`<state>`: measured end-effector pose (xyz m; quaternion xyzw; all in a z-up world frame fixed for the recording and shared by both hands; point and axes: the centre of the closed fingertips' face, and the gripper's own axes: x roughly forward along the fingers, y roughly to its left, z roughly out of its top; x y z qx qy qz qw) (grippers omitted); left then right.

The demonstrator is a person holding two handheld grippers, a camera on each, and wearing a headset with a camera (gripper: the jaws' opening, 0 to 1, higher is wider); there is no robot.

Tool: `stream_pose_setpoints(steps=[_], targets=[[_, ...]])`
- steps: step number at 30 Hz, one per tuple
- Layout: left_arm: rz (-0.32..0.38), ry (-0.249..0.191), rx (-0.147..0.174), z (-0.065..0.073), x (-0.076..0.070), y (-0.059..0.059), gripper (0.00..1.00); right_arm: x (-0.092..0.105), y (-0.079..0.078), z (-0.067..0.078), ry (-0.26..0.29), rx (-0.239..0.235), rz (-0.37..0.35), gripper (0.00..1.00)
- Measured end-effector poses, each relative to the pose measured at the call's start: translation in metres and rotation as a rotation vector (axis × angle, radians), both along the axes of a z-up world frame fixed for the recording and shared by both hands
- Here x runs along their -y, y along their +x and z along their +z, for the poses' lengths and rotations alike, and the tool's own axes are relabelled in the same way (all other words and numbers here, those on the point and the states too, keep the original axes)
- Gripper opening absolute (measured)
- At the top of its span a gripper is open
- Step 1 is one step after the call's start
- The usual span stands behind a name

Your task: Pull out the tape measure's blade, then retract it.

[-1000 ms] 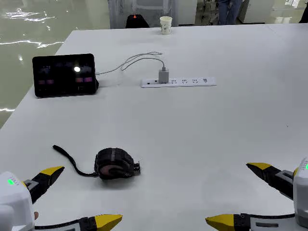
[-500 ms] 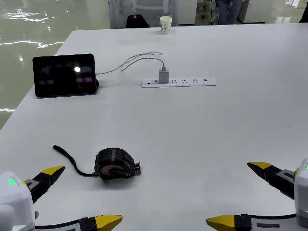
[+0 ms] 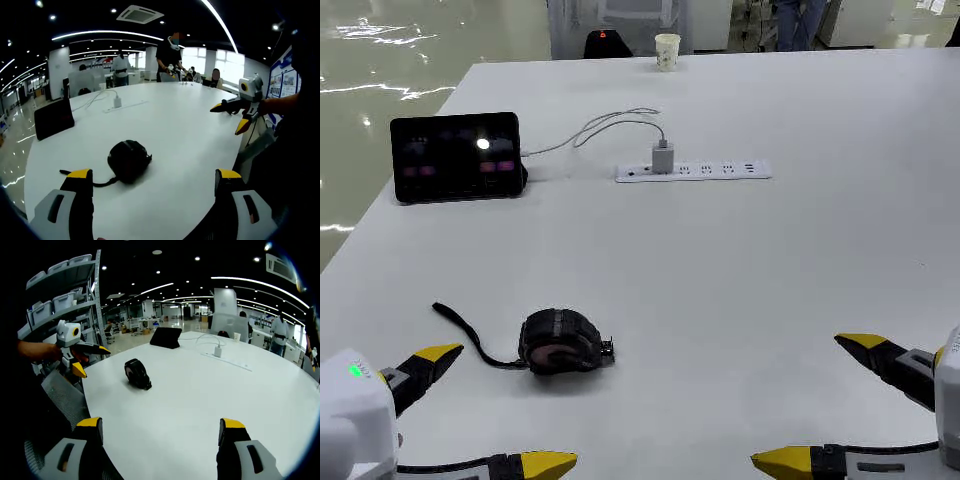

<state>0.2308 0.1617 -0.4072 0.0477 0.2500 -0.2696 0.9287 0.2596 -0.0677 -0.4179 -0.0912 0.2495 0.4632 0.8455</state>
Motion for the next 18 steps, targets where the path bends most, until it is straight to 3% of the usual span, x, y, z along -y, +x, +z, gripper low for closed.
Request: stream_pose_setpoints(steps=[18], targets=[[-0.046, 0.024, -0.015, -0.002, -0.001, 0.020, 0.99, -0.009, 0.020, -0.006, -0.042, 0.005, 0.090, 0.91]])
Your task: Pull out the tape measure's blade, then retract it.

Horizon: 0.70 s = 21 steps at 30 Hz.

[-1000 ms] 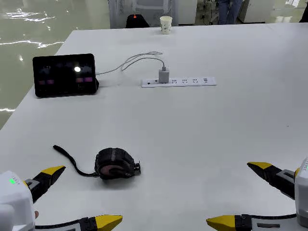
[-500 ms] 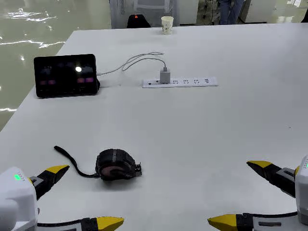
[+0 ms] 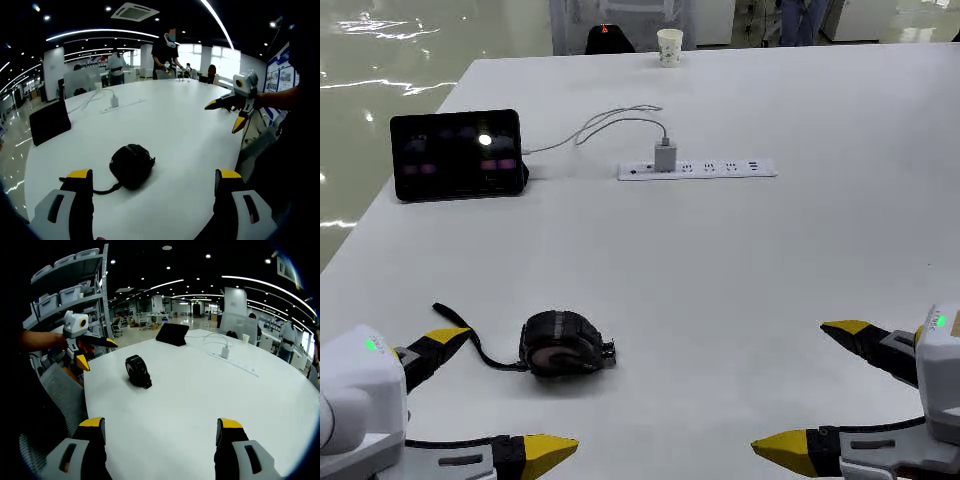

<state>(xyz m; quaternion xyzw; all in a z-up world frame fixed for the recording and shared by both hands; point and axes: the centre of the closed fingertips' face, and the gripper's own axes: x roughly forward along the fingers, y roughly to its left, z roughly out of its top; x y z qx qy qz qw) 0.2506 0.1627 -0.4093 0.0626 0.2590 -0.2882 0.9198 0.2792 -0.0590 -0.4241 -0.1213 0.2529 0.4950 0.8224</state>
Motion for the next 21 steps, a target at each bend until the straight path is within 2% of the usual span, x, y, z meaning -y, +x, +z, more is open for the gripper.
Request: stream_pose_setpoints(steps=[21], targets=[[-0.082, 0.039, -0.038, -0.012, -0.004, 0.021, 0.97, -0.022, 0.024, -0.011, -0.041, 0.014, 0.134, 0.85]])
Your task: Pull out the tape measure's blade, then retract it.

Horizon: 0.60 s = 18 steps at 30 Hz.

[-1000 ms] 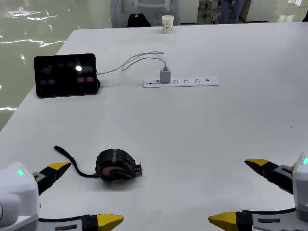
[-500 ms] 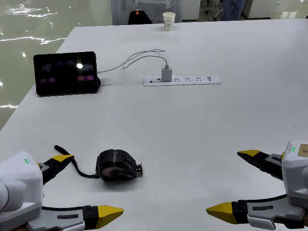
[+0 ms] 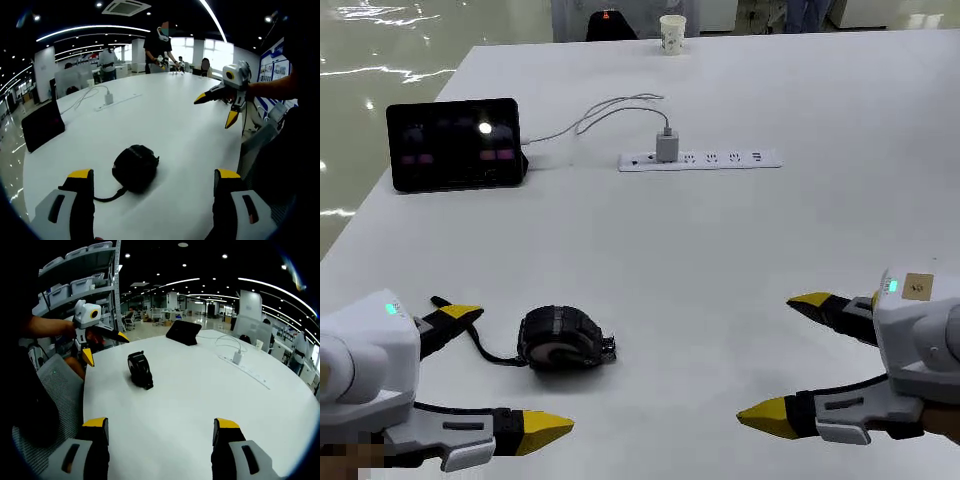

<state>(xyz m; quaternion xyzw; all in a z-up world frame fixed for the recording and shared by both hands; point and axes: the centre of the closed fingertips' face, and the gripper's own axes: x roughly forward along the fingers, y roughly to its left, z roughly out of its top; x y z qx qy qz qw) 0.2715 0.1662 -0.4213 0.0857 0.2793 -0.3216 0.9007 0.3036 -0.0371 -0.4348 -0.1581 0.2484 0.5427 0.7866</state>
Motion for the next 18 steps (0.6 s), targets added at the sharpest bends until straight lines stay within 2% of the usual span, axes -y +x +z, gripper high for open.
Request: stream_pose_setpoints(steps=[10, 18], targets=[[-0.035, 0.022, -0.013, -0.004, -0.003, 0.008, 0.94, -0.014, 0.007, -0.006, -0.025, 0.008, 0.079, 0.83], [-0.070, 0.040, -0.020, -0.008, -0.001, 0.013, 0.87, -0.027, 0.011, -0.011, -0.042, 0.018, 0.143, 0.81]])
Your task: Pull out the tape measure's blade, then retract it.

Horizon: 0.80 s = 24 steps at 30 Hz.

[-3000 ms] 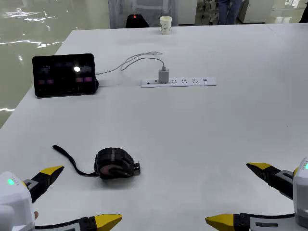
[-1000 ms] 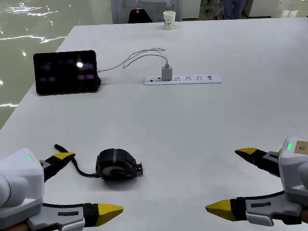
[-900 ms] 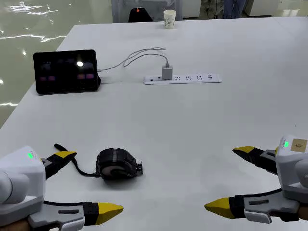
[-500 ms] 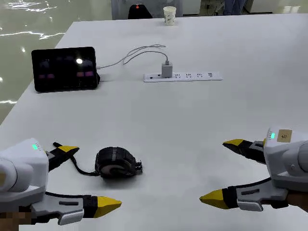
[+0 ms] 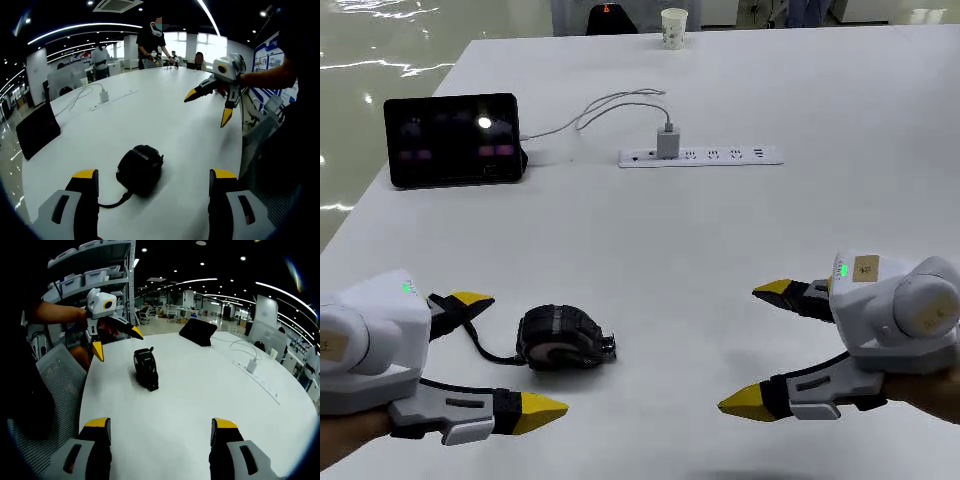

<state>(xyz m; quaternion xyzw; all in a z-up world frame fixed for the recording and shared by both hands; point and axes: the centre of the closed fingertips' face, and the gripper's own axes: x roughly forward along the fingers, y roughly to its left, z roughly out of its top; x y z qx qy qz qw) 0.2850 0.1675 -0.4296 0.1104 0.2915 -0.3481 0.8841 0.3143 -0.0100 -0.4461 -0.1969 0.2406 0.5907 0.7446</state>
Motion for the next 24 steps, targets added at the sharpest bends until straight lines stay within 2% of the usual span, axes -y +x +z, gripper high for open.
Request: stream_pose_setpoints(steps=[11, 24], targets=[[-0.051, 0.028, -0.015, -0.007, 0.003, 0.004, 0.77, -0.019, 0.006, -0.003, -0.016, 0.035, 0.092, 0.74], [-0.120, 0.109, -0.042, -0.022, 0.002, 0.011, 0.65, -0.047, 0.009, -0.015, -0.046, 0.058, 0.208, 0.64]])
